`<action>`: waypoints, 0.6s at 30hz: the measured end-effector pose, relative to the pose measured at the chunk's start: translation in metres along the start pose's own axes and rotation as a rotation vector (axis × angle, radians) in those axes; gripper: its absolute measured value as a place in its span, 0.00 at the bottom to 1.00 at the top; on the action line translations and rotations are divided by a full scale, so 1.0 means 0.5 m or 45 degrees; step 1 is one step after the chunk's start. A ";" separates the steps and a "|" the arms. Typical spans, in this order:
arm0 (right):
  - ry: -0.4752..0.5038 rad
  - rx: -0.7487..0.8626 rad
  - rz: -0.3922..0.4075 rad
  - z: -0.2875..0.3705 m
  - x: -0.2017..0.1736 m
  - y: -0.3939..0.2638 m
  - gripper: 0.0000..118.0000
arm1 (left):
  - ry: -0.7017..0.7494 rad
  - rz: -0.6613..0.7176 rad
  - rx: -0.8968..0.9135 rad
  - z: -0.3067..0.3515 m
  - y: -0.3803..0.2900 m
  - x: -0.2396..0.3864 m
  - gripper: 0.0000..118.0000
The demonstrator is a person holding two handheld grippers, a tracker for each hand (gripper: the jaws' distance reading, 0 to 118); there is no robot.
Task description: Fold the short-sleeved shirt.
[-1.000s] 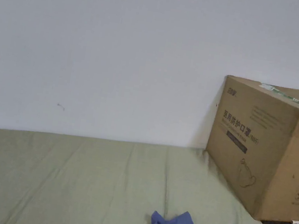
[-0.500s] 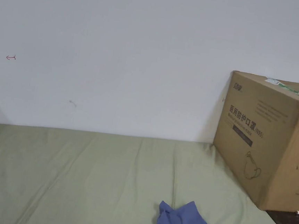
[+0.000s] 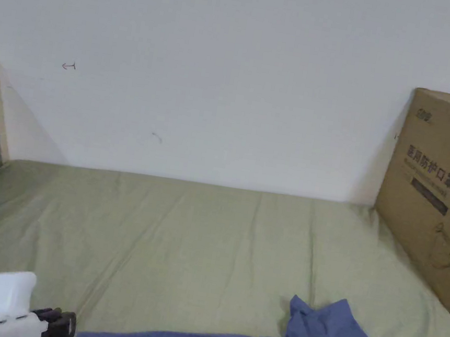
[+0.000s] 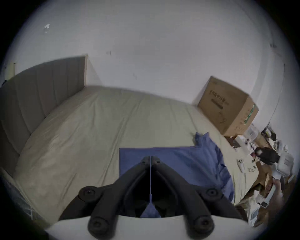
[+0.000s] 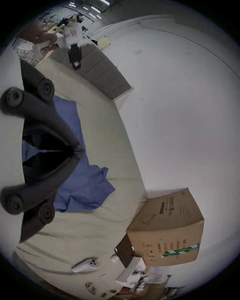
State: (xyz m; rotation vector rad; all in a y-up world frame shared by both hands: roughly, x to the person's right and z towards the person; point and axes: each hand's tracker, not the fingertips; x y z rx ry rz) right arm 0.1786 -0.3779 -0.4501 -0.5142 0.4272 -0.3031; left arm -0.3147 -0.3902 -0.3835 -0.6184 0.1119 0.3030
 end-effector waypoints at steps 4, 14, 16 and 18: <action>0.005 -0.069 -0.006 -0.048 0.016 -0.002 0.00 | -0.008 0.201 -0.414 -0.223 0.048 -0.093 0.01; -0.082 -0.255 0.006 -0.160 0.076 -0.021 0.00 | 0.142 0.097 -0.601 -0.516 0.007 -0.165 0.89; -0.101 -0.278 0.003 -0.194 0.106 -0.002 0.00 | 0.208 -0.057 -0.631 -0.506 -0.015 -0.140 0.80; -0.120 -0.284 0.026 -0.231 0.141 0.023 0.00 | 0.190 -0.203 -0.555 -0.476 -0.014 -0.120 0.52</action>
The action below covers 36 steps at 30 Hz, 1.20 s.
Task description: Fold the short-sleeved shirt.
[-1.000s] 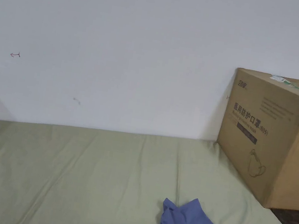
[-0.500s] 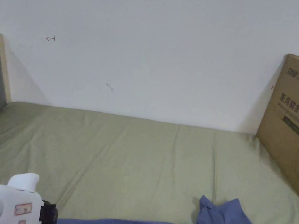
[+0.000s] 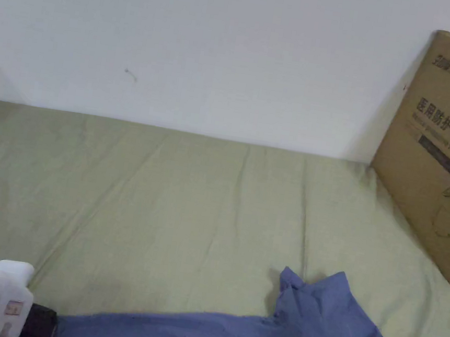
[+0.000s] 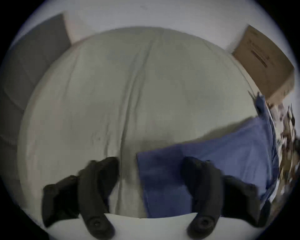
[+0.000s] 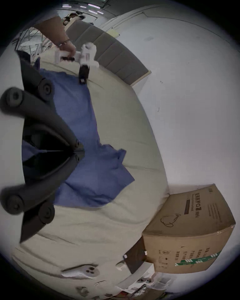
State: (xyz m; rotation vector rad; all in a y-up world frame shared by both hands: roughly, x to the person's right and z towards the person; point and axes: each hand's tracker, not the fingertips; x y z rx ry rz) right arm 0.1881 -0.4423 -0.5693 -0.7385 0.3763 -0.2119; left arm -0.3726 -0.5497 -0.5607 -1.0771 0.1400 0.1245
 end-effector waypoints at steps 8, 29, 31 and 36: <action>-0.245 -0.305 0.002 -0.241 0.148 0.178 1.00 | -0.202 0.103 0.146 0.133 -0.016 0.004 0.02; -0.107 -0.151 0.114 -0.044 0.075 0.280 0.00 | -0.158 0.047 0.409 0.373 0.019 -0.005 0.02; -0.091 -0.032 0.115 0.049 0.056 0.309 0.00 | -0.156 0.046 0.492 0.441 0.034 -0.009 0.02; -0.012 0.195 0.068 0.254 0.006 0.409 0.00 | -0.156 -0.025 0.752 0.637 0.088 -0.013 0.02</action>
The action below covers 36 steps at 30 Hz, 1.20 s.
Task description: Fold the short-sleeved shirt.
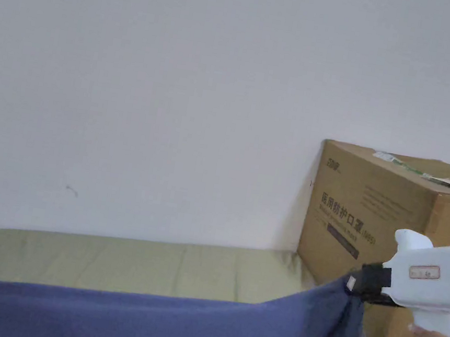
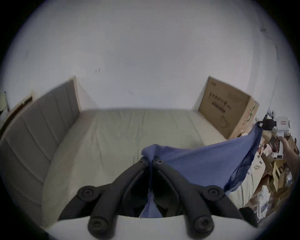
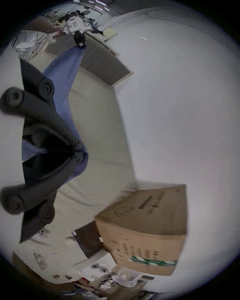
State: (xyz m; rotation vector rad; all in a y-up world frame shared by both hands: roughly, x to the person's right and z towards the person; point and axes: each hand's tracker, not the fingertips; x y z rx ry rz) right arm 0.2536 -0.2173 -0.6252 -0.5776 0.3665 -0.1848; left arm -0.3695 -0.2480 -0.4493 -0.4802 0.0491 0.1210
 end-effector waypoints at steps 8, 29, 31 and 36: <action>-0.003 0.262 0.136 0.141 -0.138 0.247 0.00 | 0.069 -0.043 0.219 0.106 0.273 0.010 0.02; -0.284 0.618 0.251 -0.051 -0.258 0.546 0.00 | 0.226 -0.037 0.488 -0.184 0.501 -0.007 0.02; -0.286 0.604 0.241 -0.102 -0.237 0.518 0.00 | 0.227 0.010 0.476 -0.229 0.482 -0.015 0.02; -0.261 0.315 0.149 -0.273 -0.141 0.340 0.00 | 0.245 0.029 0.290 -0.366 0.331 -0.021 0.02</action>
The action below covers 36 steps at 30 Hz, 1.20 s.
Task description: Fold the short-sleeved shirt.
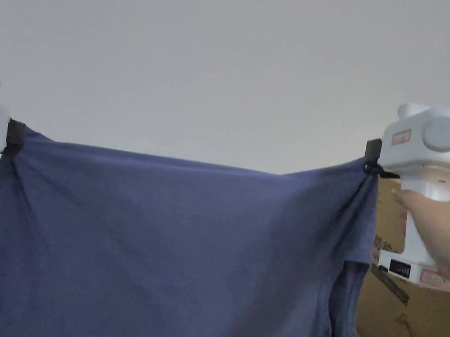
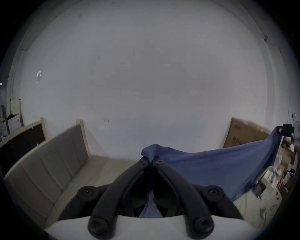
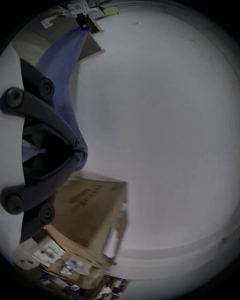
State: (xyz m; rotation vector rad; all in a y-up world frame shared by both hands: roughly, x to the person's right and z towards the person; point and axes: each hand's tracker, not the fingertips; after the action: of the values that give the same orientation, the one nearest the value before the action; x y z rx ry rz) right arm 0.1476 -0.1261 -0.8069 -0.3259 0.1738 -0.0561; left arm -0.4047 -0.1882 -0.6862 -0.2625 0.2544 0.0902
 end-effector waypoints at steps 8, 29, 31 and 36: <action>0.110 -0.834 0.033 -0.013 0.102 -0.640 0.00 | -0.188 0.036 -0.837 0.050 -0.563 -0.006 0.02; 0.227 -1.340 0.197 0.527 0.237 -1.001 0.00 | -0.267 -0.147 -1.343 0.578 -0.860 -0.111 0.02; 0.215 -1.332 0.201 0.530 0.233 -0.994 0.00 | -0.271 -0.129 -1.339 0.591 -0.852 -0.115 0.02; 0.112 -1.245 0.084 0.547 0.233 -0.973 0.41 | -0.261 -0.035 -1.307 0.633 -0.834 -0.129 0.69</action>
State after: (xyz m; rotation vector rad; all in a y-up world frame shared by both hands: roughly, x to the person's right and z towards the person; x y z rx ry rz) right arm 0.2979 -0.5100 -0.4134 -1.2930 0.2927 0.0868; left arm -0.3413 -0.5082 -0.2718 -1.2696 -0.0220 0.2158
